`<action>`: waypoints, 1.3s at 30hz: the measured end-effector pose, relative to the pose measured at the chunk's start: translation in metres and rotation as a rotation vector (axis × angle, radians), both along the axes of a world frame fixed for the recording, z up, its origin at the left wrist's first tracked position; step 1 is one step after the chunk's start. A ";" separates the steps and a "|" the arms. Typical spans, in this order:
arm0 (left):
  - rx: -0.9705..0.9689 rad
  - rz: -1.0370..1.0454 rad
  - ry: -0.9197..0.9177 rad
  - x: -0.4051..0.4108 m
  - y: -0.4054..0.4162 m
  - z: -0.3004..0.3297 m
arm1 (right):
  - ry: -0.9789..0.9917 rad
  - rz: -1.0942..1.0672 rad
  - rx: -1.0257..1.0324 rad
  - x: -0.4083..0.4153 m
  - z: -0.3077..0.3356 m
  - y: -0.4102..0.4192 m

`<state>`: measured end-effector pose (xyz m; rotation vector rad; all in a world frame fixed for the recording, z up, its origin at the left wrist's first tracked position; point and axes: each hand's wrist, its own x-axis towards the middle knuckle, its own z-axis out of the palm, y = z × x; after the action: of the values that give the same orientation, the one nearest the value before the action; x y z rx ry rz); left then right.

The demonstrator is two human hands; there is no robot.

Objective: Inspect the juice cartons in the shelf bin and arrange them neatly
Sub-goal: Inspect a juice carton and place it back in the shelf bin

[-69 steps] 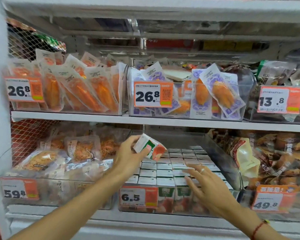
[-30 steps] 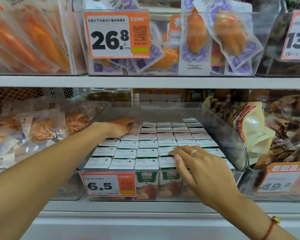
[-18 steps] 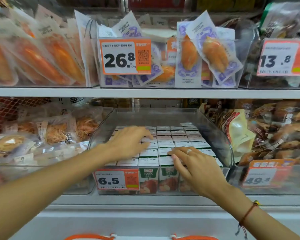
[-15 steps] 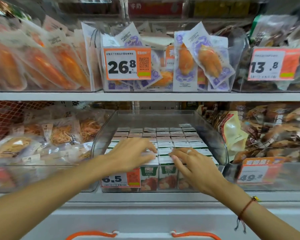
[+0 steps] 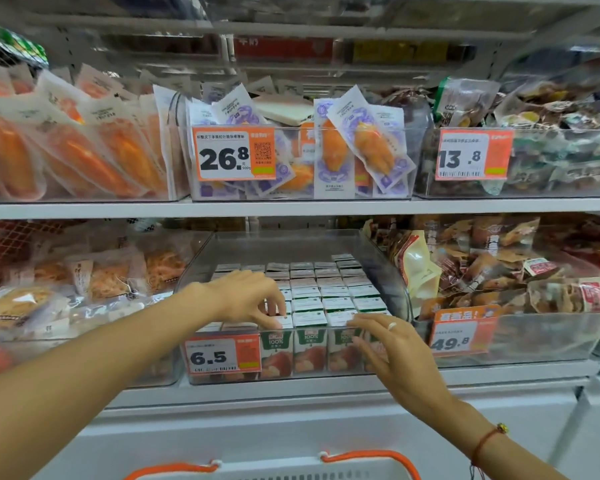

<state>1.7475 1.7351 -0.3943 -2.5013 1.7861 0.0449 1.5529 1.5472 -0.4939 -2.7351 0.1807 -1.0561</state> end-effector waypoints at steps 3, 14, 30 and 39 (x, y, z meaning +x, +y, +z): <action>0.049 -0.022 -0.074 -0.001 -0.005 0.002 | -0.065 -0.031 -0.024 0.007 -0.006 0.002; -0.116 0.105 -0.032 -0.001 0.000 -0.001 | -0.112 -0.067 -0.152 0.011 -0.014 0.000; -1.159 0.256 0.304 -0.057 0.036 0.022 | 0.046 0.060 0.207 0.003 0.041 0.055; -1.128 0.523 1.195 -0.126 0.083 -0.021 | 0.301 0.461 1.017 -0.018 0.054 0.134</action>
<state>1.6218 1.8180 -0.4155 -4.3382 1.3924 1.0106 1.5350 1.6810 -0.4401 -1.8339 0.0832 -0.2690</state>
